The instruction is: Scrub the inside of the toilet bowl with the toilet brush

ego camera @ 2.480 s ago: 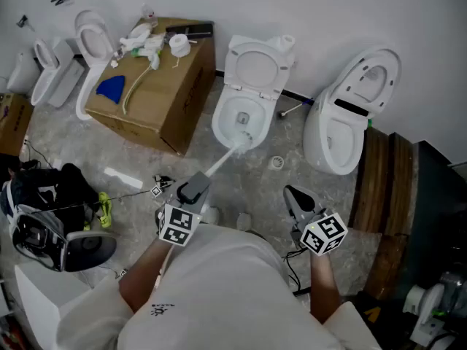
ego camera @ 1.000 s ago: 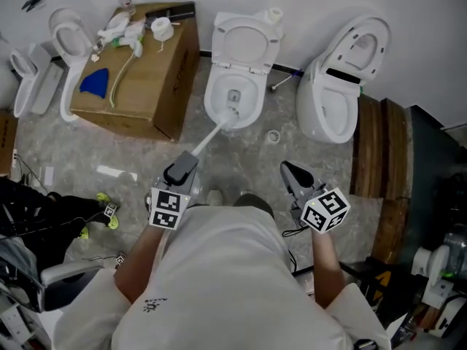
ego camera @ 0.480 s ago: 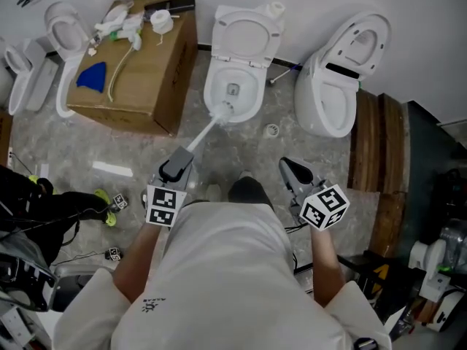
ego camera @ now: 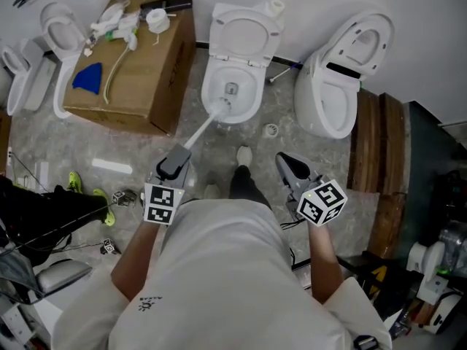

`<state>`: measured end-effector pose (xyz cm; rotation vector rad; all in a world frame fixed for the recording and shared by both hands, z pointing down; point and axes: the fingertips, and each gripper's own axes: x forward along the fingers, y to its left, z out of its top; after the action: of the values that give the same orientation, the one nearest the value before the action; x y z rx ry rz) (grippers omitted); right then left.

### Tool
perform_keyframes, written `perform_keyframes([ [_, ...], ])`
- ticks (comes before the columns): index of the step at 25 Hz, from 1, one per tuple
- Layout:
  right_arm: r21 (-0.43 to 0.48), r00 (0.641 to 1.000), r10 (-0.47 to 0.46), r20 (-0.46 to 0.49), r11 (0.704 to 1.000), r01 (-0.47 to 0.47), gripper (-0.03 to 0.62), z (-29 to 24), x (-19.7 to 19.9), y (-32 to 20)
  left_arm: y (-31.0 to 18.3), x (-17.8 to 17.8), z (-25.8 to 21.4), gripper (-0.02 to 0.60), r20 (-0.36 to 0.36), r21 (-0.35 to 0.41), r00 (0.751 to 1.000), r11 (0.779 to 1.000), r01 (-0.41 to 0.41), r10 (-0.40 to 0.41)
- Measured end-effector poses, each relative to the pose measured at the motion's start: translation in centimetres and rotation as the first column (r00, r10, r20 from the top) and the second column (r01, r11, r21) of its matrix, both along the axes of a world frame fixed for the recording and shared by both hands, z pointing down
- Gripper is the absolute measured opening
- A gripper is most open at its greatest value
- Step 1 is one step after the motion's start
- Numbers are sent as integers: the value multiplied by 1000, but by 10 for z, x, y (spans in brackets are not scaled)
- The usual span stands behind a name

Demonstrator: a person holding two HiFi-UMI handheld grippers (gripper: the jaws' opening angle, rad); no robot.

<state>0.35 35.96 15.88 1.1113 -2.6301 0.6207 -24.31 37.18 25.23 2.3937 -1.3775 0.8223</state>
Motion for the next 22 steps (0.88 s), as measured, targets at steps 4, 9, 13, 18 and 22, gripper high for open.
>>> perform_keyframes([
  [4,-6,1000,-12,7,1000,12,0,4,7,-28,-21,8,5,149,5,-14,1000,1000,9,-9],
  [9,-28,1000,-28,12,999,28,0,10,22,-73,-60,23,8,148,18,-36,1000,999,22,-22],
  [13,-33,999,-48,20,998,49,0,12,35,-114,-94,36,8,147,29,-45,999,998,34,-33],
  [18,-38,996,-78,32,996,79,0,10,53,-161,-137,56,3,148,35,-49,998,997,58,-56],
  [22,-49,993,-110,34,993,112,0,11,70,-192,-169,76,-2,149,43,-47,996,996,79,-77],
])
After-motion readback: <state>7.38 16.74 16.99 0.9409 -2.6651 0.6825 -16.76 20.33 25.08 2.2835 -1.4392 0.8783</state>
